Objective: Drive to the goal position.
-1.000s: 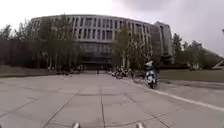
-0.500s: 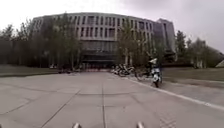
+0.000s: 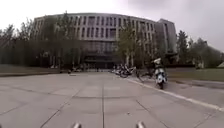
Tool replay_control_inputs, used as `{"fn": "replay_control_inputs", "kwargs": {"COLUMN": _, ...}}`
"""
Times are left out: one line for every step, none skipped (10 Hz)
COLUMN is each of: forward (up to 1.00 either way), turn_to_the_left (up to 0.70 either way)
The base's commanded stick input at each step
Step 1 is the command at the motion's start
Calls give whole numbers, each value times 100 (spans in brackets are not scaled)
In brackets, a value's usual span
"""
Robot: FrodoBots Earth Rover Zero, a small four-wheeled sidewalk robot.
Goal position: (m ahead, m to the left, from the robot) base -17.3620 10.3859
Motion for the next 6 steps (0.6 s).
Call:
{"fn": "replay_control_inputs", "kwargs": {"forward": 38, "turn_to_the_left": 18}}
{"fn": "replay_control_inputs", "kwargs": {"forward": 13, "turn_to_the_left": 38}}
{"fn": "replay_control_inputs", "kwargs": {"forward": 0, "turn_to_the_left": 50}}
{"fn": "replay_control_inputs", "kwargs": {"forward": 0, "turn_to_the_left": 50}}
{"fn": "replay_control_inputs", "kwargs": {"forward": 0, "turn_to_the_left": 50}}
{"fn": "replay_control_inputs", "kwargs": {"forward": 0, "turn_to_the_left": 50}}
